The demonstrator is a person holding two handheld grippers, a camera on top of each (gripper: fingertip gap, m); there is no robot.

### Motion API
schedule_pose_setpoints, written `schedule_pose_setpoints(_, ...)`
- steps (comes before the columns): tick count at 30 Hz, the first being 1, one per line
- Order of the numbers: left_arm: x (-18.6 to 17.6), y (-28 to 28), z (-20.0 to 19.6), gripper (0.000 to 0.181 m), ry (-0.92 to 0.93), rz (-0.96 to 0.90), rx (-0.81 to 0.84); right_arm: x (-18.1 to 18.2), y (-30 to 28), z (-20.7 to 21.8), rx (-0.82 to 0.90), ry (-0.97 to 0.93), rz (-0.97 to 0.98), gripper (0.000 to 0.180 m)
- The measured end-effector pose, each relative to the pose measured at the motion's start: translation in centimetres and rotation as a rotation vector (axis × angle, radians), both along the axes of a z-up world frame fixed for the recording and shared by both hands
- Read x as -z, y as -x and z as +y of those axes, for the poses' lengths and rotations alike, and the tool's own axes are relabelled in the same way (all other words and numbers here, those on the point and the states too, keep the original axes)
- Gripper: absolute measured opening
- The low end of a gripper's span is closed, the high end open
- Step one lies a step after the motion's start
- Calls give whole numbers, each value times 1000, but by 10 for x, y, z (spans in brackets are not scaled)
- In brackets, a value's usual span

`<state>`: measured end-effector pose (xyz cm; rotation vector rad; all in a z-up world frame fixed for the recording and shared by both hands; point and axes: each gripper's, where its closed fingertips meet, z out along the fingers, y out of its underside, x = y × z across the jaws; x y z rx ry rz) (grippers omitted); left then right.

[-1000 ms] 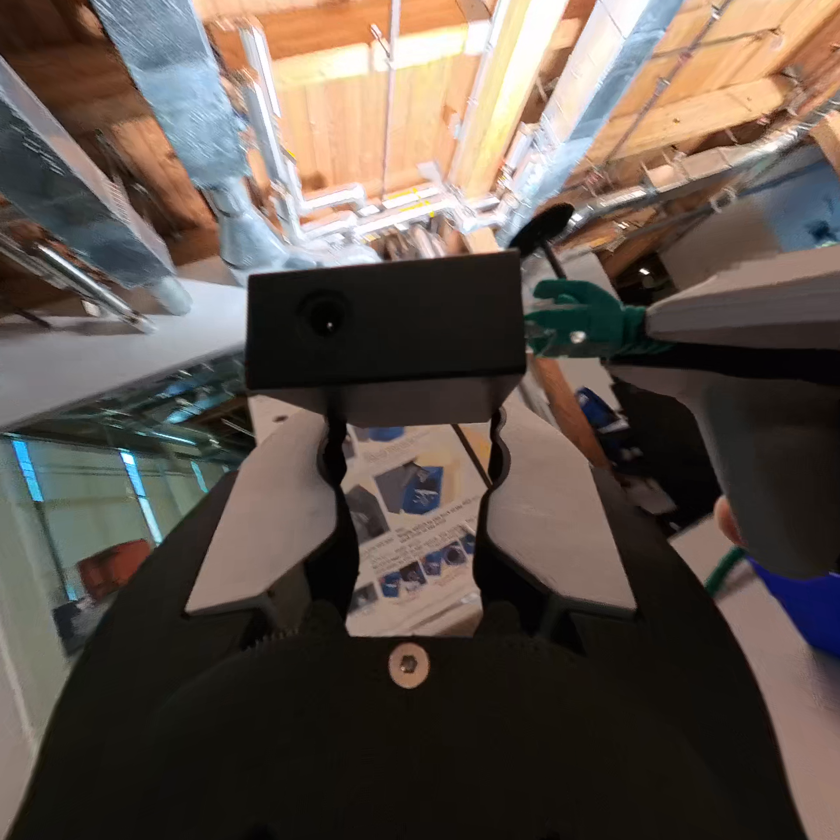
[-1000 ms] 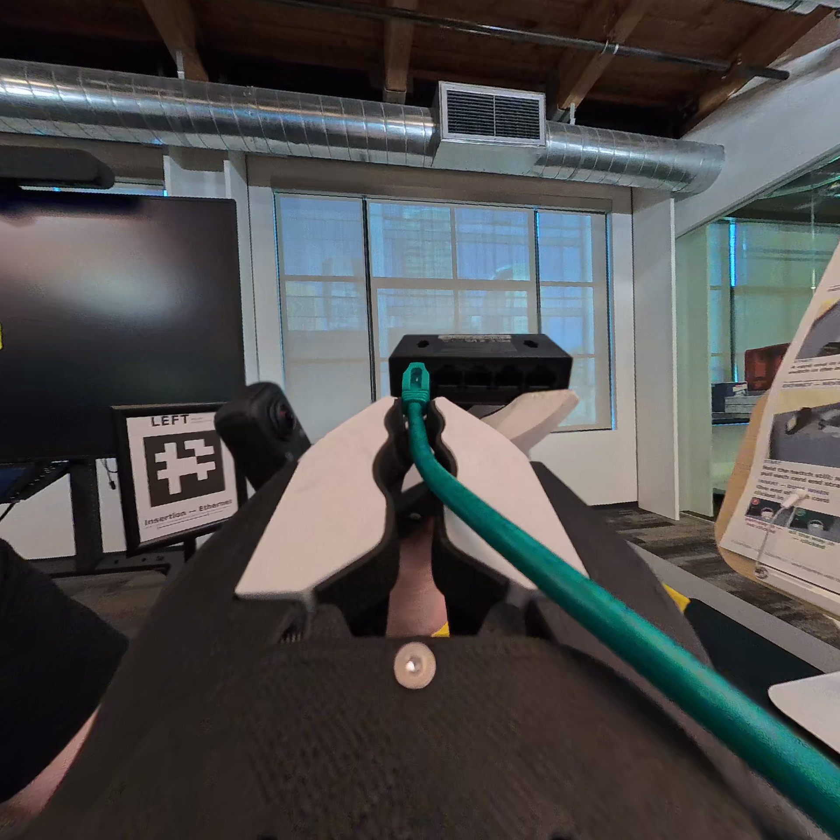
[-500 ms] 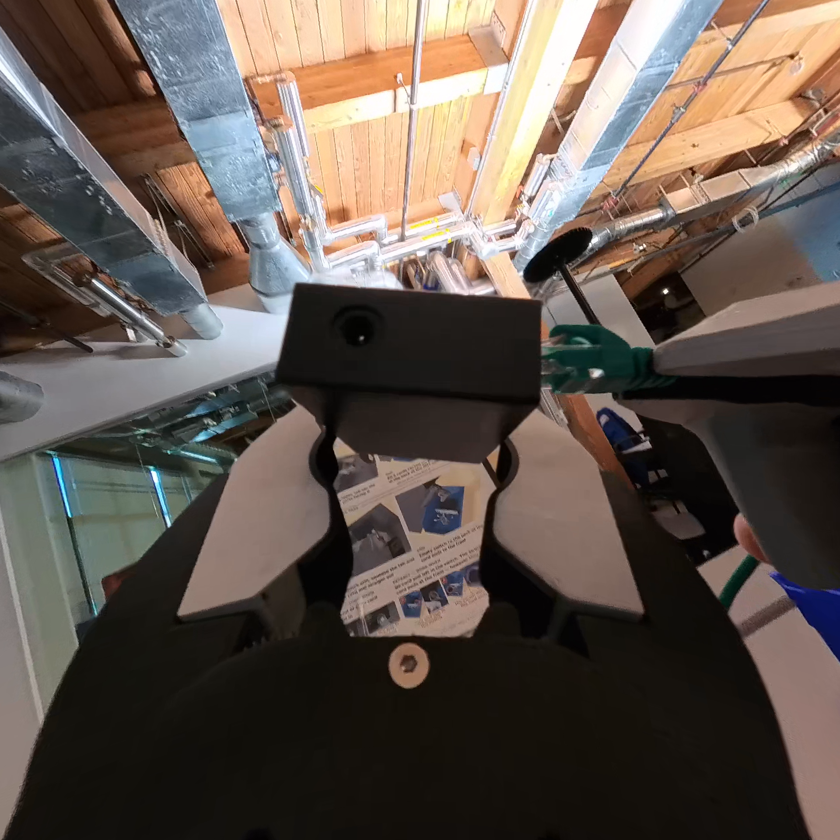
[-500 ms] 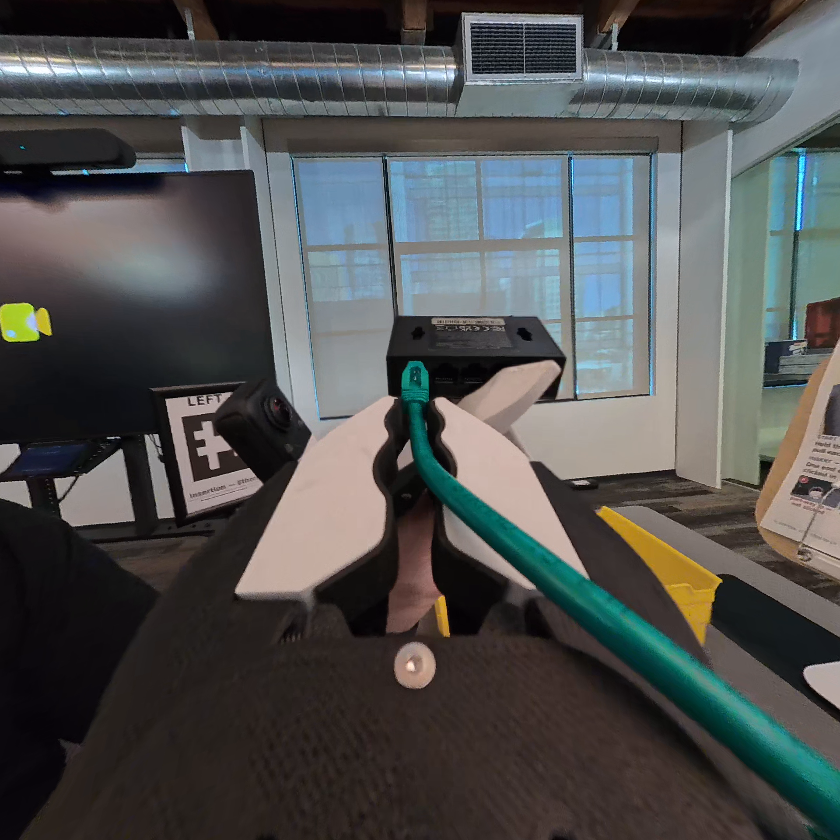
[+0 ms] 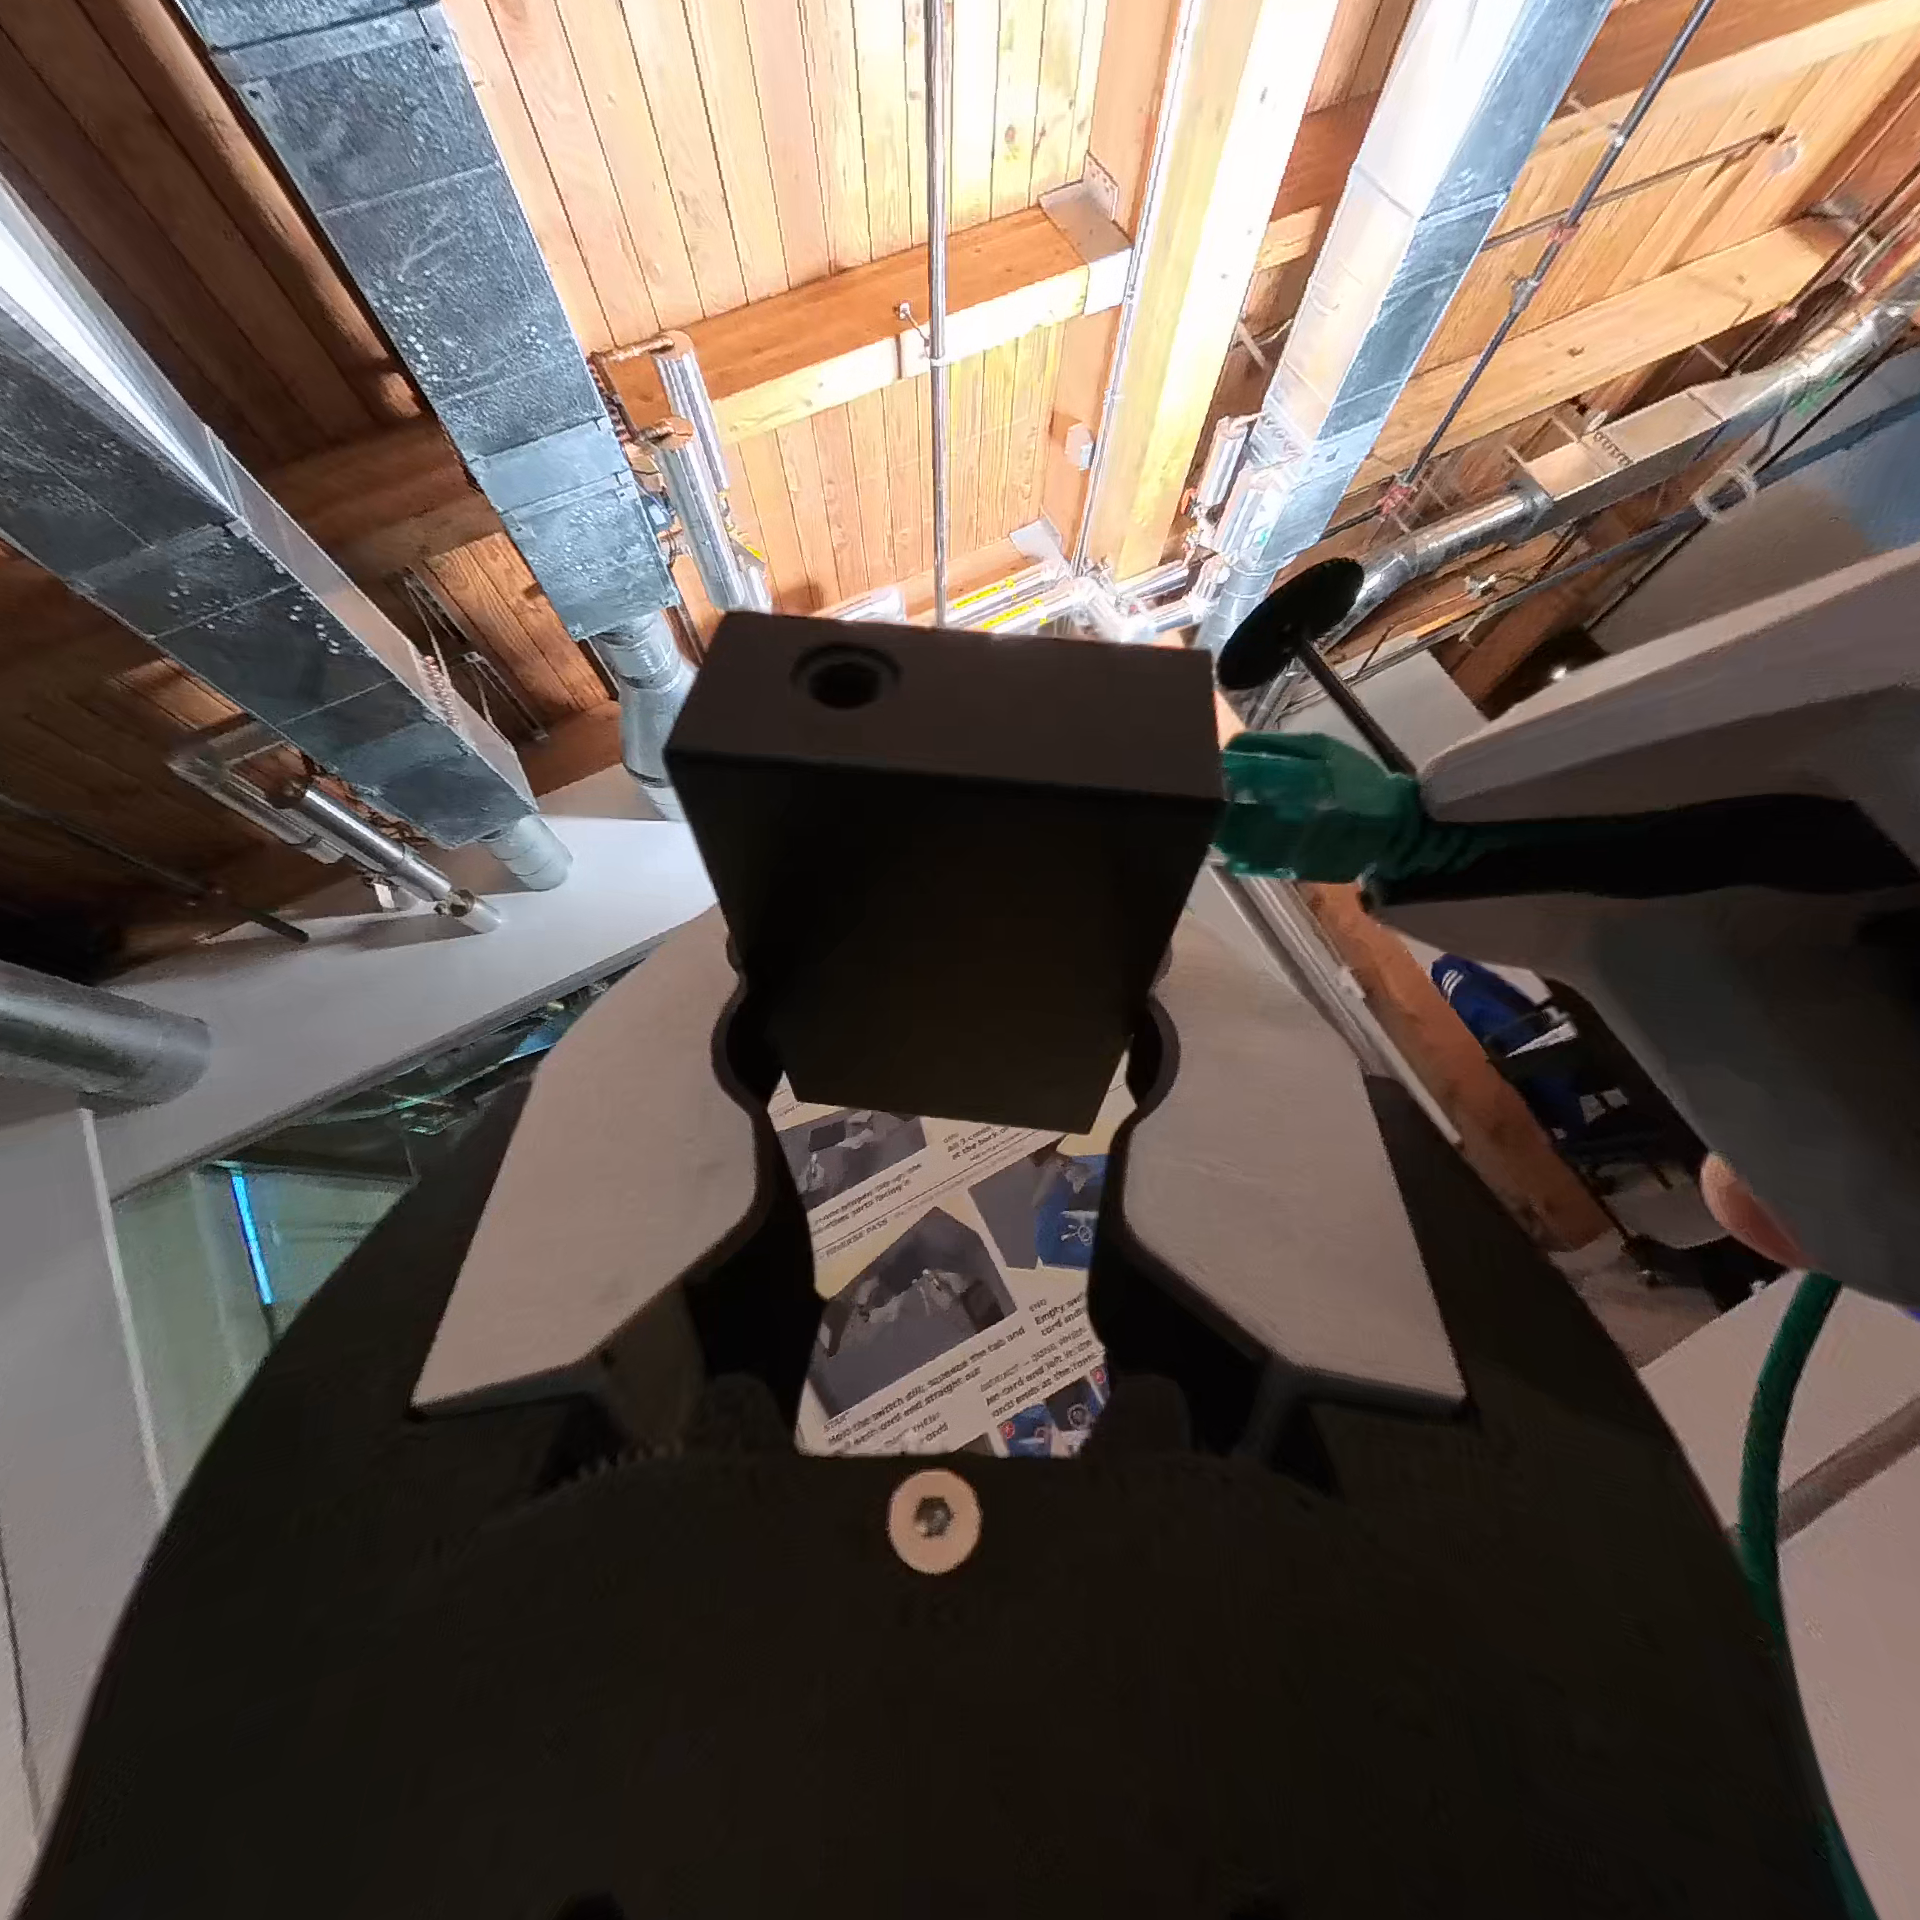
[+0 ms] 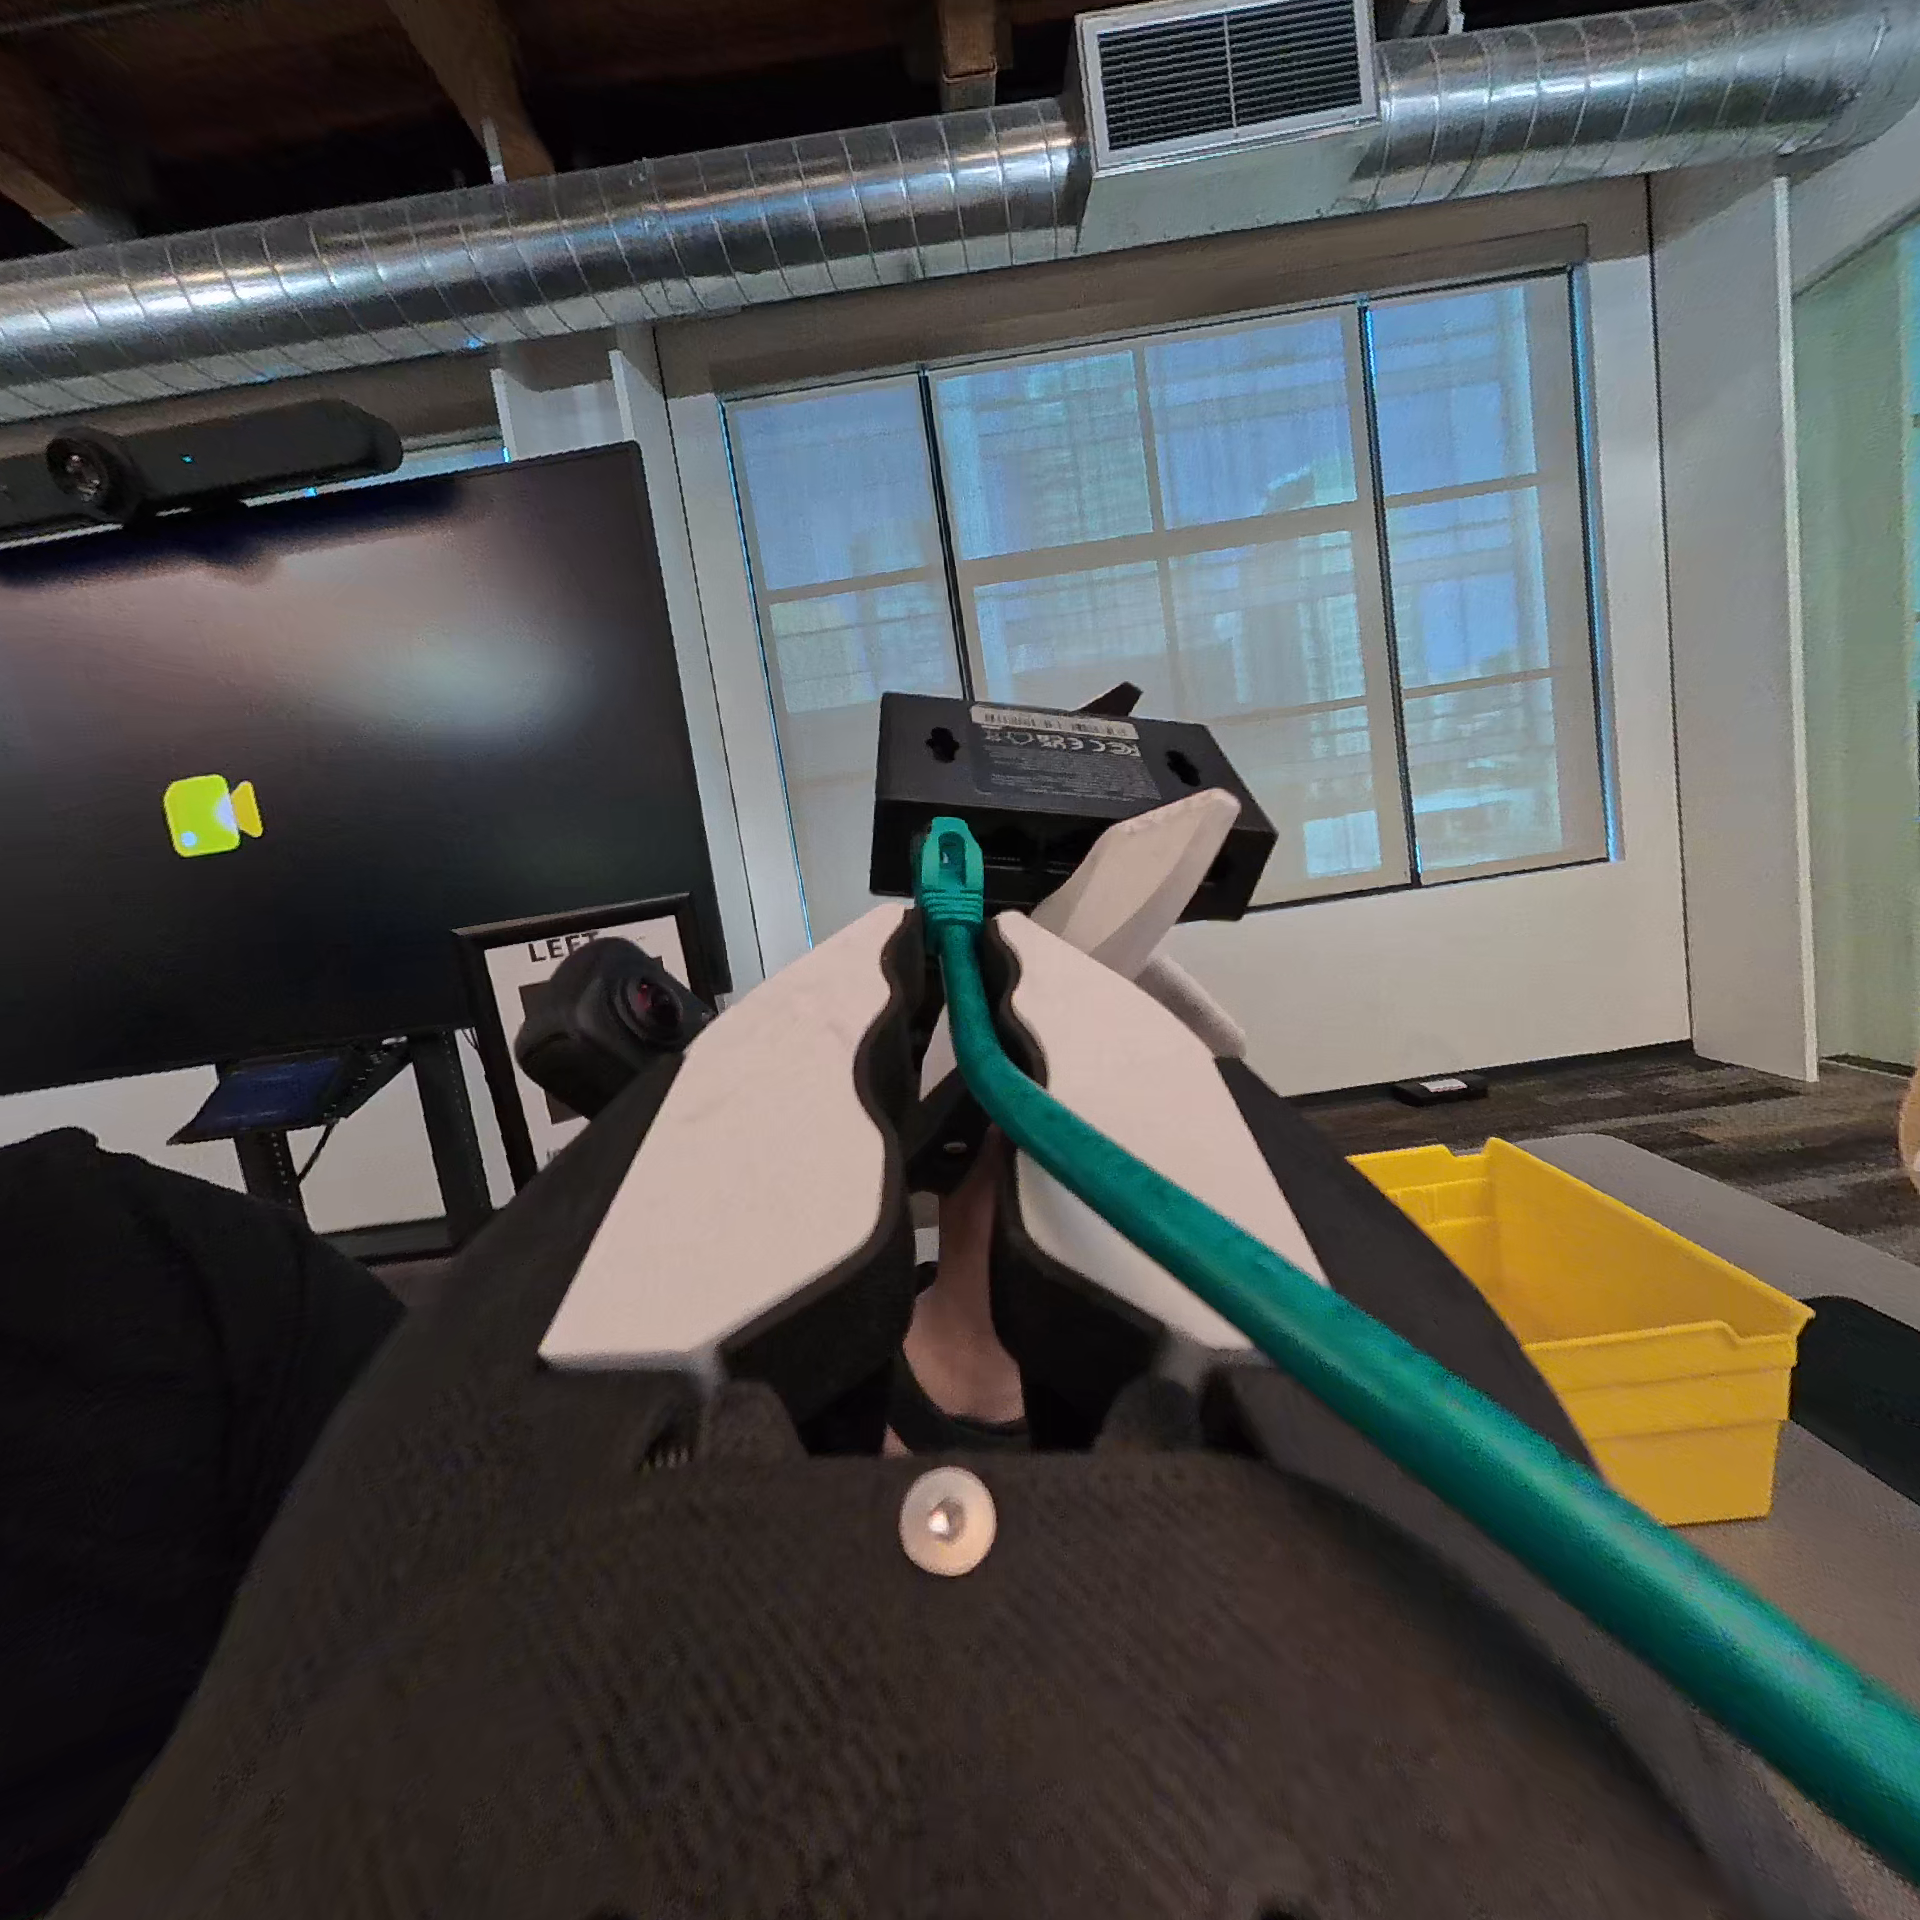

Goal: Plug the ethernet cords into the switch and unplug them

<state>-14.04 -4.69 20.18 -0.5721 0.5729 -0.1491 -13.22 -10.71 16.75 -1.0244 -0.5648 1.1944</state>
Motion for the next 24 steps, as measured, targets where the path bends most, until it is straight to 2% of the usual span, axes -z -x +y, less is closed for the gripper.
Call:
schedule_pose_setpoints(16, 11, -16, 5, 64, 102, 31, 78, -2, -6, 0, 28, 45, 55, 10)
schedule_pose_setpoints(24, 12, -20, 5, 61, 80, 17, 38, -11, -21, 2, 0, 85, 81, 10)
